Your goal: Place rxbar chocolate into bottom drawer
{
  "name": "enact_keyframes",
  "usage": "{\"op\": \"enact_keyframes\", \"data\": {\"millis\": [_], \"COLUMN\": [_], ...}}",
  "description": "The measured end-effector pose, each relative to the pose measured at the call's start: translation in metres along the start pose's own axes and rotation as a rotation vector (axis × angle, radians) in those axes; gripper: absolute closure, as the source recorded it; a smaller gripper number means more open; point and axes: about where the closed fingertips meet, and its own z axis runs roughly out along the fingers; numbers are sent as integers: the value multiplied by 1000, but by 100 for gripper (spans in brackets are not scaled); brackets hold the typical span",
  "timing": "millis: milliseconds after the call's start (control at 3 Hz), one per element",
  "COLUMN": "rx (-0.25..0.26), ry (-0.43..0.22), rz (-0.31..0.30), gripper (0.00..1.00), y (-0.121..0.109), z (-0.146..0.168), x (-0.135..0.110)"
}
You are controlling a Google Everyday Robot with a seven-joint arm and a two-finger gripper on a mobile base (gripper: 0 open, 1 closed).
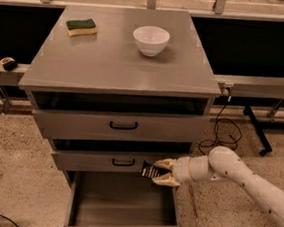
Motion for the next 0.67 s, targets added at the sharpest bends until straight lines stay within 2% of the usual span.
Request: {"op": "enact_keyframes", "data": {"millis": [333, 667], "rx": [-22, -27], "ry": [-78, -81], "rz": [-56, -74], "gripper": [100, 100], "y": [7, 8], "z": [17, 19], "x": [31, 30]}}
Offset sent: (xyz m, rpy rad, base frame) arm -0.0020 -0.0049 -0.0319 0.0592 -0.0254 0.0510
